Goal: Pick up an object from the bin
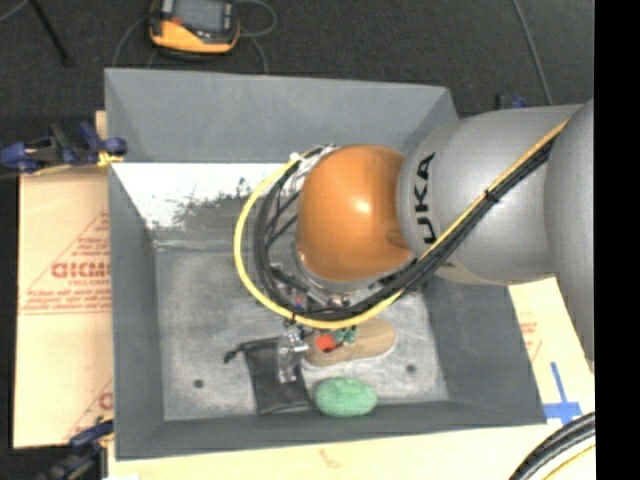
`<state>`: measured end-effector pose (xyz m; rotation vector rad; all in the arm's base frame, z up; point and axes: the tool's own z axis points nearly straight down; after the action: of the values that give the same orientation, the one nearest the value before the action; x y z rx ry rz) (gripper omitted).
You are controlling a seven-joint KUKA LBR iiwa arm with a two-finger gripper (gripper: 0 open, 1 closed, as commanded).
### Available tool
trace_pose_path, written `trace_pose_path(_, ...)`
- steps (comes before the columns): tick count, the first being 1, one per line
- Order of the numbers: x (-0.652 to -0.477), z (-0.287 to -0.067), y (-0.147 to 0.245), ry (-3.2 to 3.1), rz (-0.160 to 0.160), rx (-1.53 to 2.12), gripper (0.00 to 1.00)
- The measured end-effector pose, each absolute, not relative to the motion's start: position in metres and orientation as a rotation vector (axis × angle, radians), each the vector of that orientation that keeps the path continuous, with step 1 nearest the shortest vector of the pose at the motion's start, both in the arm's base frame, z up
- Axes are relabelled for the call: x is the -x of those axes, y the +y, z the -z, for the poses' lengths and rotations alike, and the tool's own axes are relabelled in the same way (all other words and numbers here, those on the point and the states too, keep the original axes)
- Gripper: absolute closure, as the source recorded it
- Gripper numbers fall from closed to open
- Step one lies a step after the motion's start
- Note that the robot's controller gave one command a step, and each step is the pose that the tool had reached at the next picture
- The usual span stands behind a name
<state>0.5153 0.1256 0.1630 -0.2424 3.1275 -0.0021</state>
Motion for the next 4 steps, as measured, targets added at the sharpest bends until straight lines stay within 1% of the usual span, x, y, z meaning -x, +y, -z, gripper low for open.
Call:
trace_pose_path(1, -0.512, -0.112, 0.131, 3.138, -0.002, -0.037, 0.00)
trace_pose_path(2, -0.506, -0.070, 0.100, 3.133, -0.006, -0.062, 0.00)
trace_pose_path(3, -0.508, -0.073, 0.097, 3.138, -0.009, -0.179, 1.00)
trace_pose_path(4, -0.508, -0.072, 0.097, 3.138, -0.009, -0.191, 1.00)
